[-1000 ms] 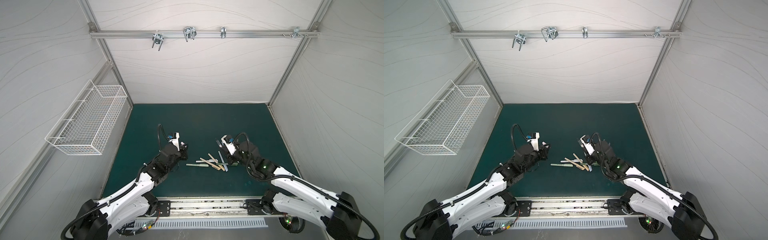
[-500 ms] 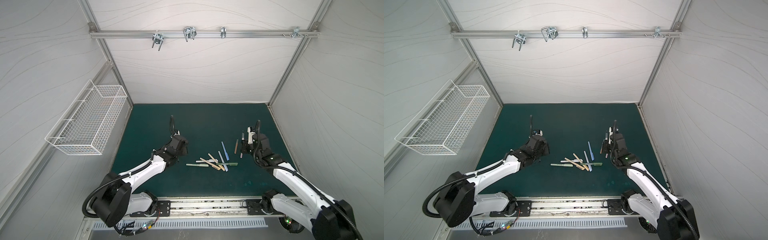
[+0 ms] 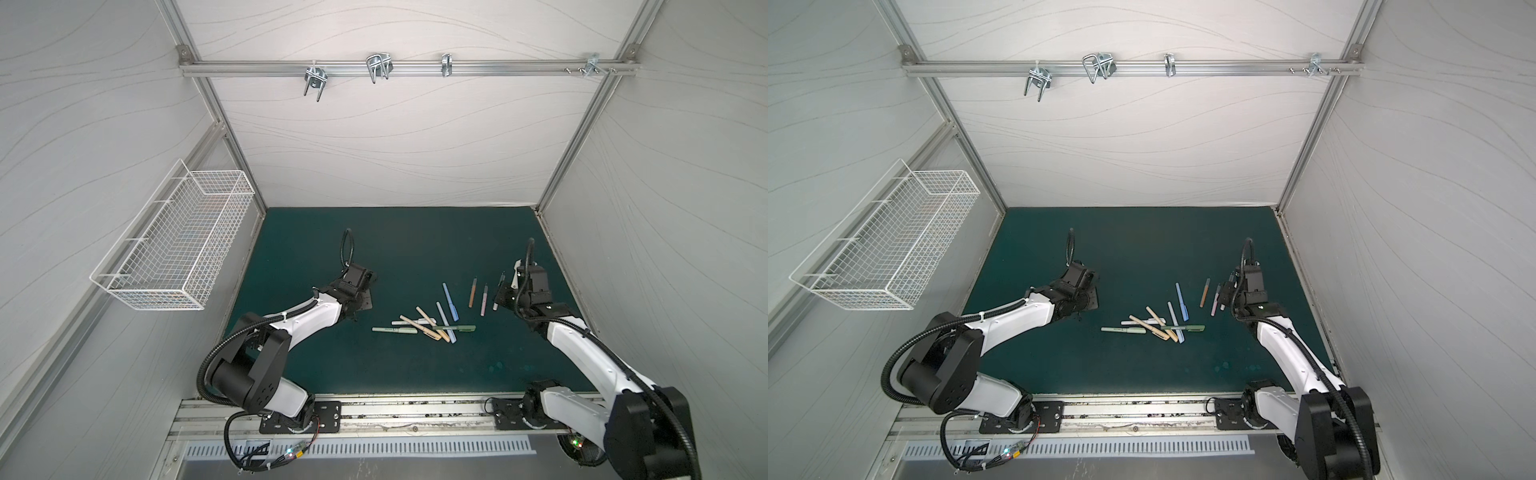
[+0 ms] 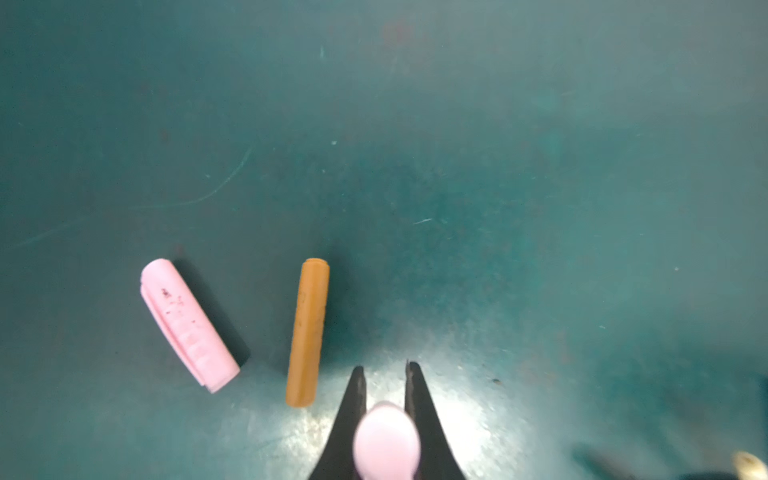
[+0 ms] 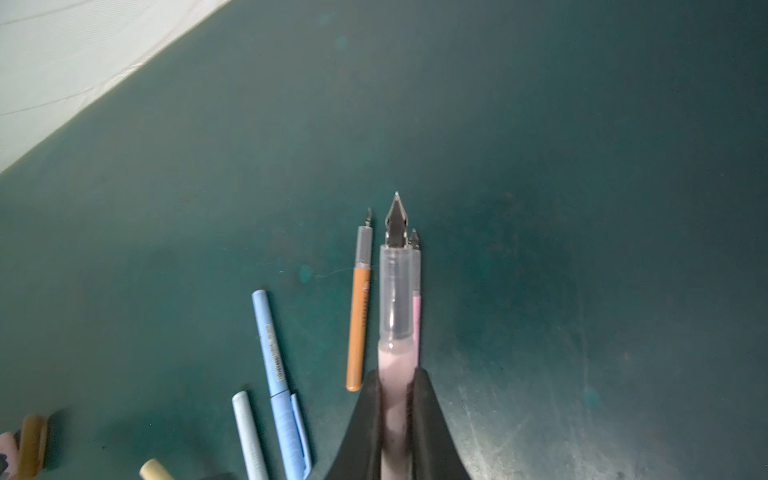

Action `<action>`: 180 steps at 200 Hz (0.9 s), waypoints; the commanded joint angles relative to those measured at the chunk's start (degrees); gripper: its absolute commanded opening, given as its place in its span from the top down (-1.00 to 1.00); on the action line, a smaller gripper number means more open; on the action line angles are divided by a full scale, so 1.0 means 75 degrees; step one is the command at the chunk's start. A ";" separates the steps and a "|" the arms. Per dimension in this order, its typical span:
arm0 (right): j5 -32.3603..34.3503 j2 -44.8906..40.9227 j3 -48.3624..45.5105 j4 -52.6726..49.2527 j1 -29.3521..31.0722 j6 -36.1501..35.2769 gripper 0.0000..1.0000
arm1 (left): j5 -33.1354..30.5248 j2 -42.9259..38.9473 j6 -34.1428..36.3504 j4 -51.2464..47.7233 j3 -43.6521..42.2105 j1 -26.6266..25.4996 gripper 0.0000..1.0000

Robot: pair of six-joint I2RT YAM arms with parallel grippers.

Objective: Open the pen caps
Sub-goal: 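Draw both arms apart, left holding the pink cap, right the uncapped fountain pen, then release the pink cap beside the other caps while the right gripper sets the pen down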

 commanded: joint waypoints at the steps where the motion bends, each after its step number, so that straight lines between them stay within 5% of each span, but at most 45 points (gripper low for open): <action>1: -0.0178 0.0348 -0.0051 -0.0134 -0.0119 0.0214 1.00 | 0.0108 0.0258 -0.0153 -0.0281 0.0412 0.0120 1.00; 130: -0.0808 0.2637 0.0278 0.0285 -0.0538 0.0284 1.00 | 0.0432 0.0971 -0.0056 -0.0413 0.0639 0.0482 0.89; 180: -0.0886 0.2994 0.0382 0.0374 -0.0629 0.0292 0.68 | 0.0355 0.0774 -0.0040 -0.0431 0.0583 0.0487 0.63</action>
